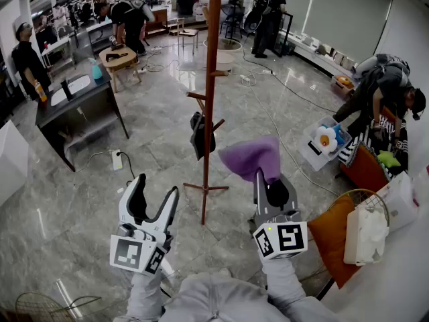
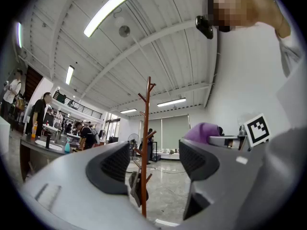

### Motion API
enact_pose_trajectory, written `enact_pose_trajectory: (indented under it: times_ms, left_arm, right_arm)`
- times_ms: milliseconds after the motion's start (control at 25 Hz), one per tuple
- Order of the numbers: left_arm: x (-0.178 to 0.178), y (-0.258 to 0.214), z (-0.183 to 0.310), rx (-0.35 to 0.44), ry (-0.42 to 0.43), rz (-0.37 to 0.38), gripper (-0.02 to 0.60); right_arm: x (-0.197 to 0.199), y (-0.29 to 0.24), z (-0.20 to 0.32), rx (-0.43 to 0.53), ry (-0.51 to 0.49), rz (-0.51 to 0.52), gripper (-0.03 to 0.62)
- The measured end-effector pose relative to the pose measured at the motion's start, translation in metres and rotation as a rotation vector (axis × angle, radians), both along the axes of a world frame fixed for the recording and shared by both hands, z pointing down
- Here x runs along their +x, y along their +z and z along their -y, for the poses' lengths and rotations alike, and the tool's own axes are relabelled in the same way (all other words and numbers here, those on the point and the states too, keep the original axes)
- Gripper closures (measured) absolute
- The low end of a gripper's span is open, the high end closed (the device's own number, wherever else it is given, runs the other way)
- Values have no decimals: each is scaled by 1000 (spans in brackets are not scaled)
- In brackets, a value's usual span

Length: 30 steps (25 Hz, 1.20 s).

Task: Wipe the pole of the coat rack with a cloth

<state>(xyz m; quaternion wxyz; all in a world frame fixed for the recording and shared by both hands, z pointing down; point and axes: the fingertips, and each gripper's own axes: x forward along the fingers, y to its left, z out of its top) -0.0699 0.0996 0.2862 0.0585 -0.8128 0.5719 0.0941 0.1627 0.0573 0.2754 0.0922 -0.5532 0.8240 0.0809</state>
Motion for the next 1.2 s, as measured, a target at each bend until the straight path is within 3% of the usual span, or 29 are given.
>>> enact_pose_trajectory:
  times_ms: [640,1200]
  left_arm:
    - [1,6,5,1,1,-5,235]
    - [-36,1,22,15,53,-20,235]
  right_arm:
    - [-2,1,4,0,-5,-9,528]
    - [-33,-19,12,45,48,1,526]
